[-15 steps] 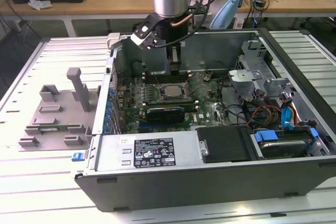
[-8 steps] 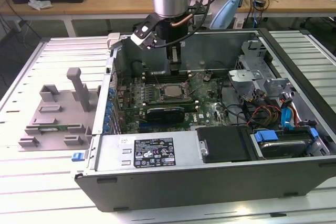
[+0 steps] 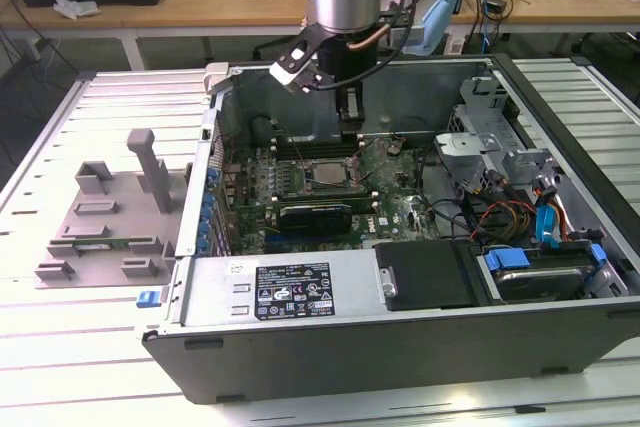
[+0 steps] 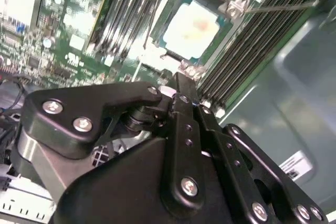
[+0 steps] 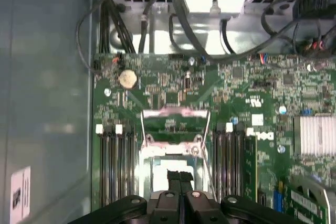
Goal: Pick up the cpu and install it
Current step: 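Close the cpu cover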
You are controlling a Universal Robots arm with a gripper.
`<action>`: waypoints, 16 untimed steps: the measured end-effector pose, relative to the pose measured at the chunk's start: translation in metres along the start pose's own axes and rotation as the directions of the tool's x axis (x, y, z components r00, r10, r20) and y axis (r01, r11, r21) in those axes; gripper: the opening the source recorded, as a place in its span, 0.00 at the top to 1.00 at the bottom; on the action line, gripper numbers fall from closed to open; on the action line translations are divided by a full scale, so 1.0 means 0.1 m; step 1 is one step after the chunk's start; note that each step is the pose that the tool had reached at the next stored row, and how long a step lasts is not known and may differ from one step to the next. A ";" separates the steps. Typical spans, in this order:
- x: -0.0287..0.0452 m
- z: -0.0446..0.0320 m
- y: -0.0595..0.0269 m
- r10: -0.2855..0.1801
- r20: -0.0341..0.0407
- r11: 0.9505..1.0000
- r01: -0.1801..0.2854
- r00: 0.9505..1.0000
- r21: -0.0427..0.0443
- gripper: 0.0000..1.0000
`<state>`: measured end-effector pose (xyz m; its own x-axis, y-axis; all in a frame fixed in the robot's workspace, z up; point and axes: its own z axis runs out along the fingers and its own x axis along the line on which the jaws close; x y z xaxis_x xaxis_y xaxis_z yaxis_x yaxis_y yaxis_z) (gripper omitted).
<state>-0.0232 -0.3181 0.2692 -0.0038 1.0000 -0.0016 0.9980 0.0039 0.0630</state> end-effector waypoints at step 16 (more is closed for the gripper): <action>-0.003 0.093 0.680 0.000 0.000 1.000 0.000 1.000 0.009 0.89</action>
<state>0.0452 -0.3181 0.2642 -0.0039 1.0000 -0.0015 0.9986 0.0040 0.0535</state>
